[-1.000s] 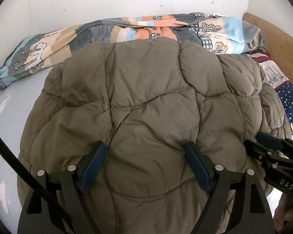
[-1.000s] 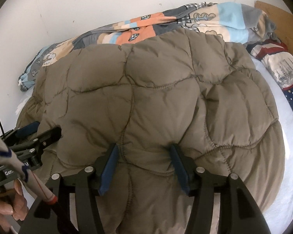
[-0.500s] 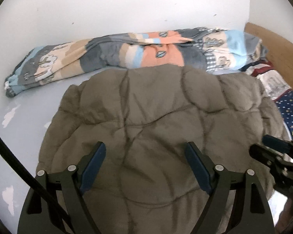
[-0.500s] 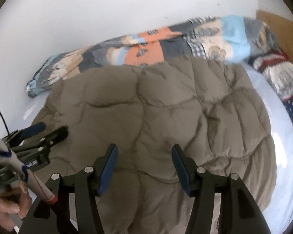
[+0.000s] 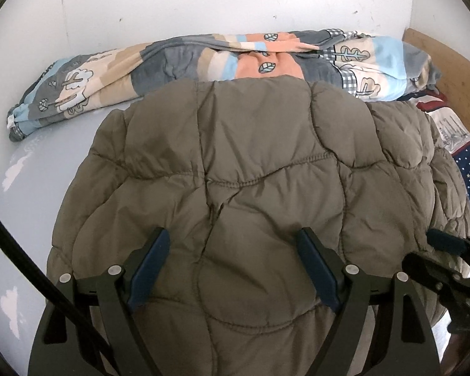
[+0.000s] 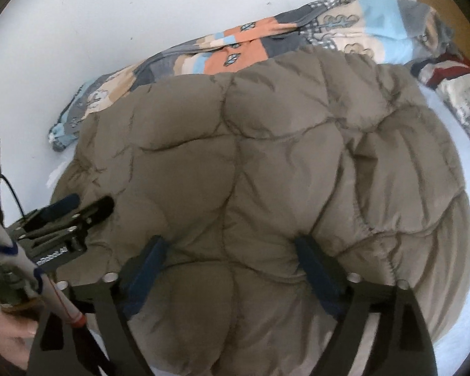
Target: Fold large clothes
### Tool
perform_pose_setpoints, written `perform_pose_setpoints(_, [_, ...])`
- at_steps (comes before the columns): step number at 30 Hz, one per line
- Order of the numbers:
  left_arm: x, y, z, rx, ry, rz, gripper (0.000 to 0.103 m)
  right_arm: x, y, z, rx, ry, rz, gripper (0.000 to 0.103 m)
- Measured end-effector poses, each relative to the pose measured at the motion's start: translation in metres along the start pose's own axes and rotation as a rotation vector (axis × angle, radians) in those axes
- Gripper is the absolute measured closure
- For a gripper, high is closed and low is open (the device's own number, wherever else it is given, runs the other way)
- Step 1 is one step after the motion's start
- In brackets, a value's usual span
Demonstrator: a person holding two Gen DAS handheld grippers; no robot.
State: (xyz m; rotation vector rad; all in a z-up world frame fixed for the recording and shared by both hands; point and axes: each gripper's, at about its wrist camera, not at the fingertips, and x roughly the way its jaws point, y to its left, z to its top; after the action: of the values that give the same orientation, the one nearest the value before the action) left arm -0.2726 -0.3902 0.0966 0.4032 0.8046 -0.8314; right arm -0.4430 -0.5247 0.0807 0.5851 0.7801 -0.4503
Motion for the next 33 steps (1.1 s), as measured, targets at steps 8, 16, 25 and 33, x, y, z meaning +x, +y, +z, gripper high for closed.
perform_pose_setpoints(8, [0.001,0.001,0.0,-0.002,0.0,-0.003,0.02,-0.004,-0.019,0.004,0.143,0.006,0.146,0.004])
perform_pose_setpoints(16, [0.001,0.001,0.0,-0.003,-0.001,-0.003,0.02,-0.011,-0.045,0.003,0.338,-0.017,0.325,0.003])
perform_pose_setpoints(25, [-0.005,-0.002,0.001,-0.003,-0.02,-0.013,0.02,-0.018,-0.037,0.005,0.334,-0.024,0.396,0.003])
perform_pose_setpoints(33, [-0.017,-0.005,-0.003,0.018,-0.032,0.023,0.02,-0.03,0.015,0.008,0.031,-0.026,0.279,0.024])
